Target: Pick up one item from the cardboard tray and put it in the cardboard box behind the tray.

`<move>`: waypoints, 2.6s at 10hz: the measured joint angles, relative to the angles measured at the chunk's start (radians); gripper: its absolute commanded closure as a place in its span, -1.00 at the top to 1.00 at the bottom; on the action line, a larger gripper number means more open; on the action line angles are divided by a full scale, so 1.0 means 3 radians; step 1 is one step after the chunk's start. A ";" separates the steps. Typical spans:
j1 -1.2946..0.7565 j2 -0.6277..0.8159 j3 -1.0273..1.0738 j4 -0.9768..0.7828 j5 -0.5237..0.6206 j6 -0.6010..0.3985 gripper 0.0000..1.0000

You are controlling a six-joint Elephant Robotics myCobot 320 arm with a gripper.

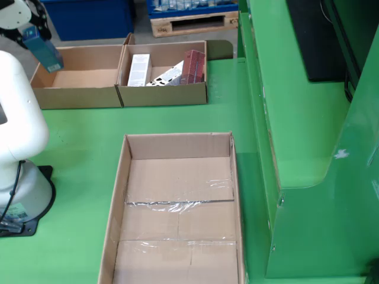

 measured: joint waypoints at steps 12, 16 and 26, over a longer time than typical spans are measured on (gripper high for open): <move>-0.0204 0.1422 -0.1570 0.1115 0.0414 -0.0112 -1.00; -0.0204 0.1422 -0.2183 0.1708 0.0414 -0.0112 -1.00; -0.0204 0.1422 -0.3738 0.1958 0.0394 -0.0112 -1.00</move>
